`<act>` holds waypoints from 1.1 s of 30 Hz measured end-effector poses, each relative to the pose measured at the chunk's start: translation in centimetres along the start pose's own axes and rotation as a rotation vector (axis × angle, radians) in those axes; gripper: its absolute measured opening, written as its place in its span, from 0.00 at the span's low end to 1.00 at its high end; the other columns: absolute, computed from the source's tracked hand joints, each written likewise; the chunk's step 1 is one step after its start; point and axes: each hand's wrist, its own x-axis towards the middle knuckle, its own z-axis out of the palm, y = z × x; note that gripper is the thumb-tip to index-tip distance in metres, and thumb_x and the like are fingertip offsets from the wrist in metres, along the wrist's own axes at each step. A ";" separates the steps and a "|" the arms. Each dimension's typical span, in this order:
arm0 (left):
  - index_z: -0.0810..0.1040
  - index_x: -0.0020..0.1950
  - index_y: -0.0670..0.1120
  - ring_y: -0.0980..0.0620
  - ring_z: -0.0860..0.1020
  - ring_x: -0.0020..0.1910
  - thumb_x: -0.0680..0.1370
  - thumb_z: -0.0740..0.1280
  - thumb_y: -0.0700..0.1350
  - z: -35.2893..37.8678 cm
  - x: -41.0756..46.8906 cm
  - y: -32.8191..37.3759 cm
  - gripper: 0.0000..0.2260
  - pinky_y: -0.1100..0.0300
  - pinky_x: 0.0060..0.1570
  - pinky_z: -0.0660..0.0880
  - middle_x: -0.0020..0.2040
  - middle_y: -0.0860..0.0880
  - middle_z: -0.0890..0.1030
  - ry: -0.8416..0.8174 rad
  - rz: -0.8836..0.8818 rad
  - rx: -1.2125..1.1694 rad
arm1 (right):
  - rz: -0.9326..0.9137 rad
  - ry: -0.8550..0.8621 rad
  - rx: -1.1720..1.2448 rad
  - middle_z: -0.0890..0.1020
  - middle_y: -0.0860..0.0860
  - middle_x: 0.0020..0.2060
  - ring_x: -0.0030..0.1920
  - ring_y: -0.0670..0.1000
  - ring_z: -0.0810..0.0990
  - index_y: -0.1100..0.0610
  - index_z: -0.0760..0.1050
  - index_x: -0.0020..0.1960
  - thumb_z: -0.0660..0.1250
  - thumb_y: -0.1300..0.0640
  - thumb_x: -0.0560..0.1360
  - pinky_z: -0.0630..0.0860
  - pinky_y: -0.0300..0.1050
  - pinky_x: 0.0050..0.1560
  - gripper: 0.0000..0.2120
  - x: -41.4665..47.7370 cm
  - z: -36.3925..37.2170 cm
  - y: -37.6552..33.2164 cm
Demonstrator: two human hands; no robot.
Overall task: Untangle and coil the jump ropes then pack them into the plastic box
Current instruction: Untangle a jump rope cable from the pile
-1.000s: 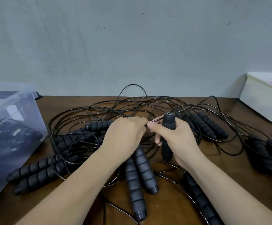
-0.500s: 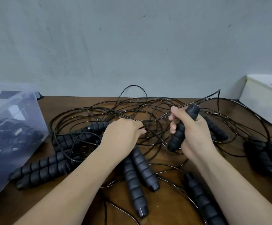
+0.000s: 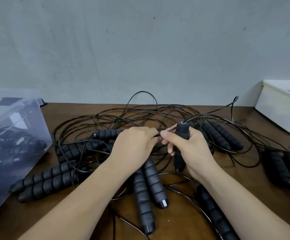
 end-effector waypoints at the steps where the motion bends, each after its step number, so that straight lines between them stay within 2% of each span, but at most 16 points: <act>1: 0.80 0.49 0.51 0.45 0.81 0.46 0.82 0.59 0.58 0.1 0.1 -0.2 0.14 0.47 0.43 0.77 0.42 0.51 0.81 0.003 -0.008 -0.013 | -0.011 0.028 0.039 0.83 0.59 0.36 0.30 0.52 0.75 0.66 0.81 0.47 0.75 0.63 0.79 0.73 0.45 0.32 0.06 0.1 -0.1 -0.4; 6: 0.80 0.50 0.51 0.46 0.81 0.48 0.84 0.64 0.57 0.5 0.3 -1.5 0.12 0.48 0.48 0.78 0.45 0.52 0.83 -0.045 -0.078 0.026 | -0.004 0.185 0.291 0.79 0.54 0.37 0.32 0.50 0.72 0.59 0.76 0.46 0.73 0.61 0.80 0.71 0.43 0.34 0.07 1.2 -2.3 -2.3; 11: 0.77 0.44 0.48 0.45 0.80 0.44 0.84 0.65 0.57 0.7 0.4 -1.6 0.15 0.47 0.46 0.77 0.40 0.51 0.81 -0.056 -0.087 0.008 | -0.002 0.163 0.234 0.81 0.57 0.39 0.30 0.52 0.73 0.62 0.78 0.51 0.74 0.59 0.80 0.71 0.43 0.33 0.07 1.0 -1.4 -1.5; 14: 0.77 0.44 0.48 0.42 0.80 0.44 0.84 0.64 0.56 0.4 0.3 -0.7 0.15 0.46 0.44 0.77 0.40 0.49 0.80 -0.018 -0.041 0.022 | 0.016 0.101 0.139 0.84 0.57 0.40 0.30 0.51 0.75 0.62 0.83 0.51 0.75 0.60 0.78 0.72 0.44 0.32 0.05 0.7 -0.9 -0.8; 16: 0.78 0.44 0.47 0.41 0.79 0.42 0.84 0.63 0.55 0.2 0.1 -0.1 0.14 0.46 0.39 0.76 0.39 0.49 0.78 0.030 0.014 0.039 | 0.040 0.036 0.049 0.85 0.57 0.39 0.31 0.52 0.77 0.61 0.85 0.51 0.77 0.60 0.77 0.73 0.45 0.32 0.05 0.4 -0.5 -0.1; 19: 0.79 0.48 0.47 0.41 0.80 0.42 0.81 0.60 0.53 0.0 0.0 0.2 0.13 0.46 0.39 0.76 0.40 0.49 0.78 -0.006 0.040 0.064 | 0.044 -0.013 -0.021 0.84 0.56 0.38 0.31 0.54 0.77 0.62 0.84 0.50 0.77 0.60 0.77 0.73 0.46 0.32 0.06 0.2 -0.2 0.3; 24: 0.80 0.49 0.50 0.45 0.80 0.43 0.80 0.53 0.59 0.0 -0.1 0.2 0.20 0.47 0.40 0.77 0.40 0.50 0.79 -0.014 0.020 0.025 | 0.010 -0.002 -0.039 0.84 0.58 0.37 0.31 0.53 0.76 0.66 0.83 0.48 0.77 0.62 0.78 0.74 0.45 0.32 0.07 0.1 -0.2 0.1; 26: 0.81 0.49 0.51 0.46 0.80 0.44 0.82 0.59 0.60 0.0 -0.2 -0.1 0.16 0.48 0.41 0.76 0.40 0.52 0.80 0.000 0.014 0.019 | -0.005 0.044 0.025 0.83 0.57 0.35 0.30 0.51 0.75 0.66 0.81 0.47 0.76 0.63 0.77 0.73 0.44 0.31 0.06 0.2 -0.2 -0.5; 28: 0.82 0.53 0.53 0.49 0.81 0.48 0.83 0.64 0.58 0.0 -0.1 -0.5 0.11 0.49 0.46 0.77 0.44 0.53 0.83 -0.016 -0.028 0.009 | -0.004 0.149 0.172 0.81 0.55 0.34 0.29 0.50 0.73 0.62 0.80 0.45 0.75 0.64 0.77 0.71 0.42 0.31 0.05 0.6 -1.0 -1.6; 30: 0.82 0.54 0.54 0.51 0.80 0.49 0.83 0.66 0.60 0.0 -0.1 -0.8 0.11 0.50 0.49 0.77 0.45 0.54 0.83 -0.026 -0.050 0.002 | 0.009 0.213 0.281 0.80 0.54 0.35 0.30 0.50 0.72 0.57 0.79 0.42 0.74 0.63 0.78 0.70 0.43 0.33 0.08 1.1 -1.9 -2.4; 33: 0.80 0.49 0.52 0.50 0.79 0.46 0.83 0.65 0.60 0.1 0.1 -0.8 0.13 0.50 0.47 0.76 0.42 0.53 0.81 -0.032 -0.032 0.025 | 0.011 0.216 0.280 0.80 0.54 0.37 0.31 0.50 0.72 0.56 0.77 0.41 0.75 0.60 0.78 0.70 0.44 0.34 0.10 1.1 -2.2 -2.4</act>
